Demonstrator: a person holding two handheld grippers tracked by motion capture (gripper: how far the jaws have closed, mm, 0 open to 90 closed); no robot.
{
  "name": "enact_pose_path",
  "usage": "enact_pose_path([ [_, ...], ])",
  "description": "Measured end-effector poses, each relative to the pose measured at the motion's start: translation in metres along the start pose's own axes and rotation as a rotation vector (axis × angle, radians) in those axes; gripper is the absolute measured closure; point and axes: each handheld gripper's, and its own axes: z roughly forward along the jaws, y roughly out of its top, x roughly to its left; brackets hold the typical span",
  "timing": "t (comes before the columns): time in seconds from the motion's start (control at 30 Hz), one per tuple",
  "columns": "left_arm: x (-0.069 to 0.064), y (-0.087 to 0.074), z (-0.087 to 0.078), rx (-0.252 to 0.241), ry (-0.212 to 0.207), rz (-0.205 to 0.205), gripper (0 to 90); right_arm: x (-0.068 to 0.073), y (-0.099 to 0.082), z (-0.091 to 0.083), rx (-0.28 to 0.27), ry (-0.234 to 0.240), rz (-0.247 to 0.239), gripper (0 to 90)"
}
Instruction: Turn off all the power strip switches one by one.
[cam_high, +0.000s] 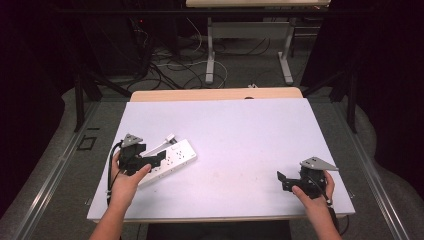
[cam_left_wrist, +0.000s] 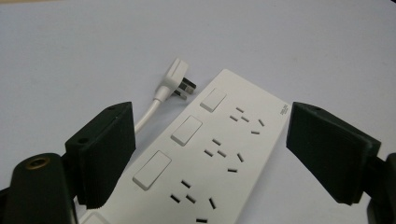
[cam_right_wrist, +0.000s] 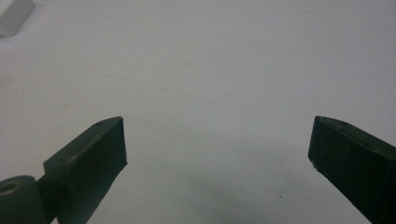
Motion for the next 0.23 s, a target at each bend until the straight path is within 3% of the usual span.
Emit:
enact_pose_path([
  [0.1,0.0,-0.005,-0.005,-0.01,-0.02,-0.002,2.6,0.0,0.0,0.0,0.004,0.004,0.005,3.7],
  [0.23,0.0,-0.01,-0.012,-0.023,-0.031,-0.01,0.3,0.0,0.0,0.0,0.006,0.004,0.003,3.7],
])
